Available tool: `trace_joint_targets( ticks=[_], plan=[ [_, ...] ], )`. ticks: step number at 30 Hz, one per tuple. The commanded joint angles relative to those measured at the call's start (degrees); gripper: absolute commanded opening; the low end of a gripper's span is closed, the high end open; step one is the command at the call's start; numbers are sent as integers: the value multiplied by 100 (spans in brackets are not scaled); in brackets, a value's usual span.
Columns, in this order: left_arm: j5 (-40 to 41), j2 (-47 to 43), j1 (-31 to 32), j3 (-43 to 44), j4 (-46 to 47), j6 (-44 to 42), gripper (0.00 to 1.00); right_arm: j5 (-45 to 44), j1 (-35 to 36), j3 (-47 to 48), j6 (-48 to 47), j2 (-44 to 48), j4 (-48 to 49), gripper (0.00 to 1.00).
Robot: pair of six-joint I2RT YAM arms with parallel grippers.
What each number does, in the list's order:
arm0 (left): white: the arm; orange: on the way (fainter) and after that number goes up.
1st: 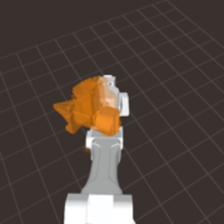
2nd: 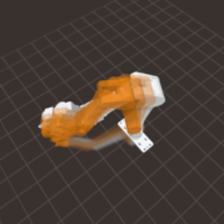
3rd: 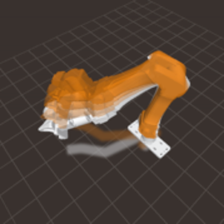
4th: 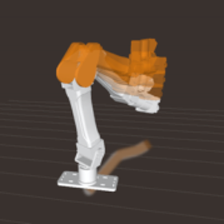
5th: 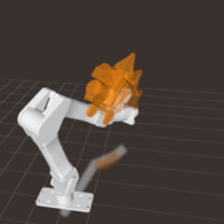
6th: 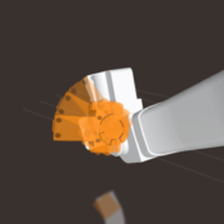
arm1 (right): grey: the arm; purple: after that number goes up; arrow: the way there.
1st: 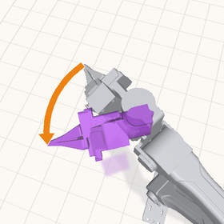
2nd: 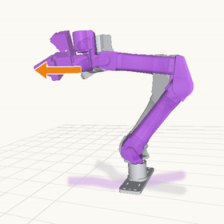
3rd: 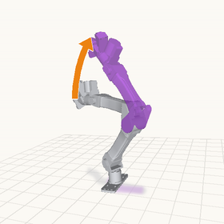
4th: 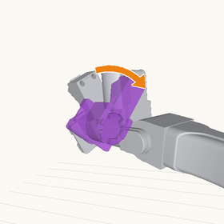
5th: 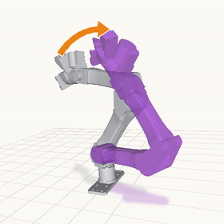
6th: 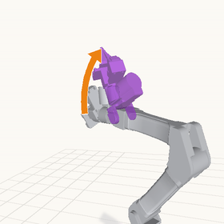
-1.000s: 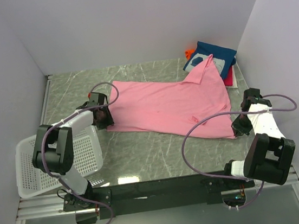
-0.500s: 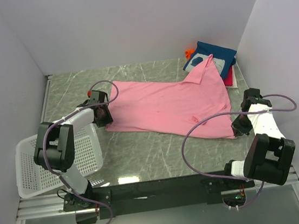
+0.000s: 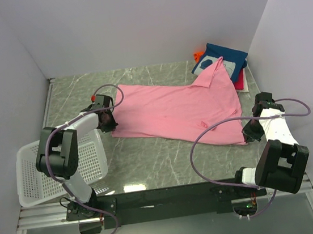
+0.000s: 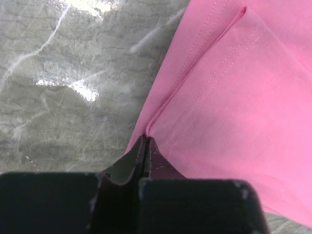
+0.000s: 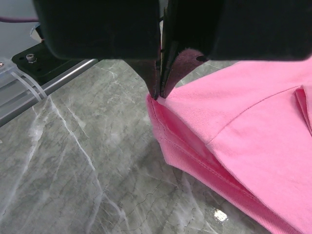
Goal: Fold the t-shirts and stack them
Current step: Fold the tshirt
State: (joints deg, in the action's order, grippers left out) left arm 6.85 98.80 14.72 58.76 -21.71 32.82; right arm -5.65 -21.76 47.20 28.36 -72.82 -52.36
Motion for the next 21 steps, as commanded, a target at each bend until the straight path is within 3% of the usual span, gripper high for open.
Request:
trace_joint_targets(
  ticks=[1,14,21],
  plan=[
    [-17,42,22,144,53,76,0,-41,-48,-44,-85,75,-29,0],
    [-219,-1397,22,-673,457,155,0,-234,-39,17,-15,153,-143,0],
    [-211,-1733,13,-1077,484,-12,0,-375,-48,131,3,171,-310,0]
  ],
)
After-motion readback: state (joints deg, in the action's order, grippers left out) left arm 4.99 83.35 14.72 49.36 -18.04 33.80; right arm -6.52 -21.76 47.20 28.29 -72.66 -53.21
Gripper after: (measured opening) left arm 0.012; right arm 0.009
